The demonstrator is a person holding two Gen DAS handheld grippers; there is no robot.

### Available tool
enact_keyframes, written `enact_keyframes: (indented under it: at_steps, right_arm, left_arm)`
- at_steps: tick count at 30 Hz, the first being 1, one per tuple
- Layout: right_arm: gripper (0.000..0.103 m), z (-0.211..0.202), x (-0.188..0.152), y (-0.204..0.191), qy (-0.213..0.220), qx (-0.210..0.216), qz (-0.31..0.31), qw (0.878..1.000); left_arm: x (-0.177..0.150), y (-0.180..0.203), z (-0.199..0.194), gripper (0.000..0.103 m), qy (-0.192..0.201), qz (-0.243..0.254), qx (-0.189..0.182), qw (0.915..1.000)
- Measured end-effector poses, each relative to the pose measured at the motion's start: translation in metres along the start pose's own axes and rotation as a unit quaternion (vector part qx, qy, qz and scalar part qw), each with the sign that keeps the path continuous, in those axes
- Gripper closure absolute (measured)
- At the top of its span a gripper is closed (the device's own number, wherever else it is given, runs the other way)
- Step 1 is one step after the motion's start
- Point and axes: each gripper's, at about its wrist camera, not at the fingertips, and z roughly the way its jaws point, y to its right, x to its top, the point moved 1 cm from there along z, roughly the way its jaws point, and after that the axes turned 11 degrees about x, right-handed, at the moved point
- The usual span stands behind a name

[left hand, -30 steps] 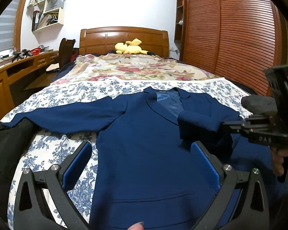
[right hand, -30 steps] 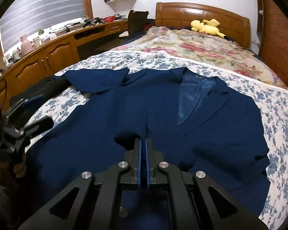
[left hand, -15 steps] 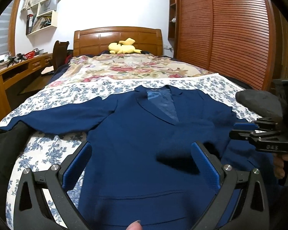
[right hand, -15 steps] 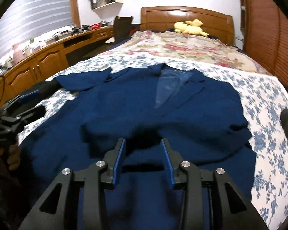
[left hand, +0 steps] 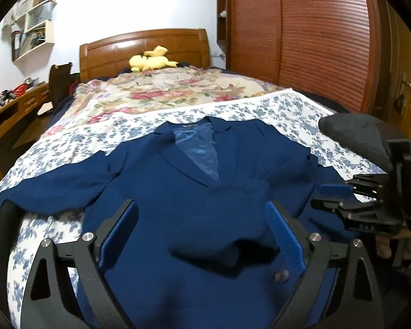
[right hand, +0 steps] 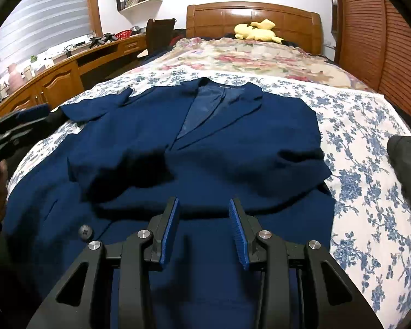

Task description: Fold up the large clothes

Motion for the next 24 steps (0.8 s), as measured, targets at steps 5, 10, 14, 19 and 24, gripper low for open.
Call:
enact_keyframes:
  at_steps: [5, 10, 14, 19, 24]
  right_arm:
    - [0.065, -0.016, -0.006, 0.001, 0.006, -0.011, -0.007, 1.0]
    - [0.064, -0.022, -0.013, 0.01, 0.006, -0.018, 0.003, 1.0]
    - [0.064, -0.027, -0.016, 0.01, 0.003, -0.016, 0.002, 1.0]
    - [0.064, -0.032, -0.017, 0.005, 0.006, -0.013, -0.003, 1.0]
    - [0.064, -0.035, -0.015, 0.003, 0.013, -0.01, -0.005, 1.0]
  left_arm:
    - [0.01, 0.025, 0.023, 0.014, -0.032, 0.023, -0.013, 0.9991]
    - [0.002, 0.024, 0.029, 0.017, -0.05, 0.033, 0.009, 0.9981]
    - [-0.007, 0.006, 0.035, 0.027, -0.071, 0.023, 0.03, 0.9967]
    - [-0.025, -0.006, 0.051, 0.029, -0.11, 0.01, 0.042, 0.9929]
    - [-0.042, 0.002, 0.065, 0.029, -0.139, 0.015, 0.048, 0.9891]
